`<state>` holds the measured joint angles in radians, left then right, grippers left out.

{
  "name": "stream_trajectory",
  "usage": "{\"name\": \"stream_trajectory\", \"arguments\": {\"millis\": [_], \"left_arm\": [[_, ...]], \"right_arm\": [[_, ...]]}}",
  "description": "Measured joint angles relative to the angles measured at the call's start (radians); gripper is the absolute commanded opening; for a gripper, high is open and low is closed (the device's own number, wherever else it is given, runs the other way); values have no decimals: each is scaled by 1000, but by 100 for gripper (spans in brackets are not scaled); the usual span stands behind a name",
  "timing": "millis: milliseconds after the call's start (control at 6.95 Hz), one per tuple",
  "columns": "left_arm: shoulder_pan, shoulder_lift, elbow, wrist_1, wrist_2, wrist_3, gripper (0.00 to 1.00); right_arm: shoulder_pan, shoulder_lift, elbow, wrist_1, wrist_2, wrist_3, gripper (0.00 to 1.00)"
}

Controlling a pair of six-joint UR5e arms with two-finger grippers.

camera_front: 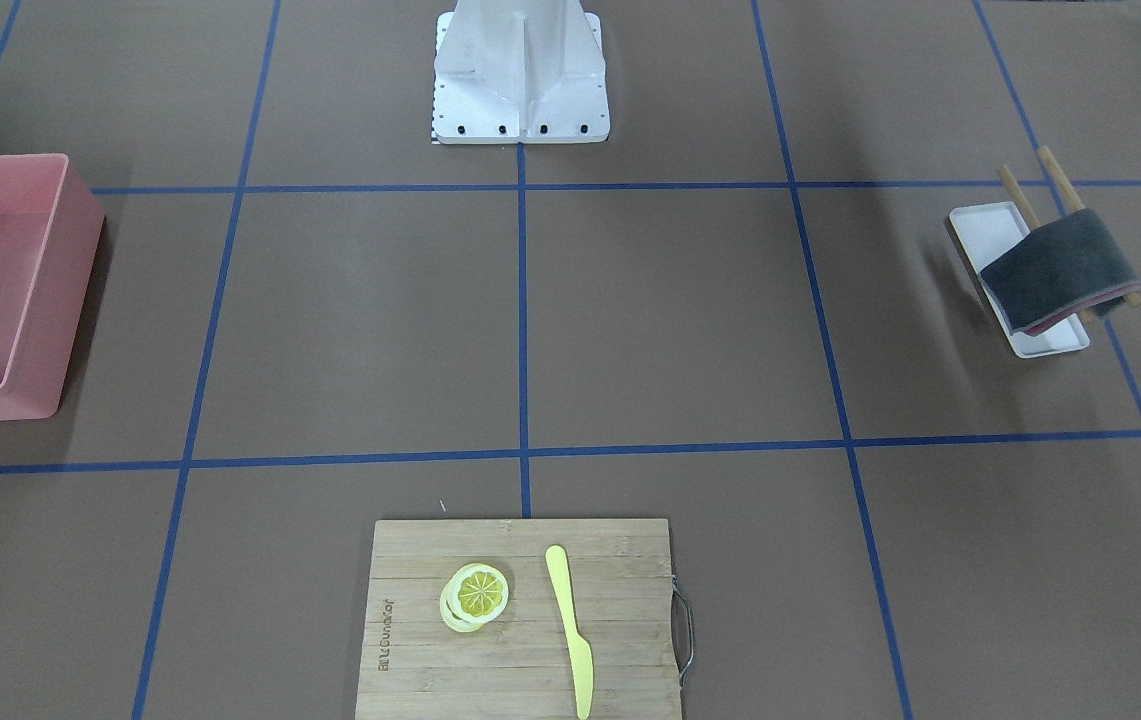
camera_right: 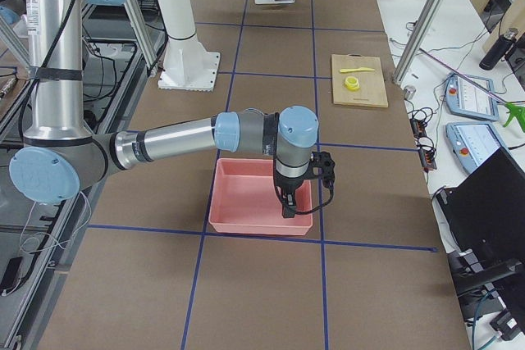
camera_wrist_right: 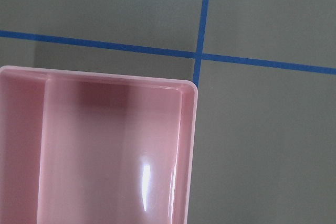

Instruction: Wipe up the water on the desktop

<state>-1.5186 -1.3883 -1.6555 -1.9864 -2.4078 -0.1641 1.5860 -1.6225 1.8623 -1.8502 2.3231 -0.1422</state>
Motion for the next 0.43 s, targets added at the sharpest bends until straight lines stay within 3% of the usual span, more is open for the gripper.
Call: {"name": "stream_trajectory", "arguments": {"millis": [432], "left_arm": [[0,11,-44,63,-2,8,98]], "right_arm": [[-1,-19,7,8,9,2,100]]}}
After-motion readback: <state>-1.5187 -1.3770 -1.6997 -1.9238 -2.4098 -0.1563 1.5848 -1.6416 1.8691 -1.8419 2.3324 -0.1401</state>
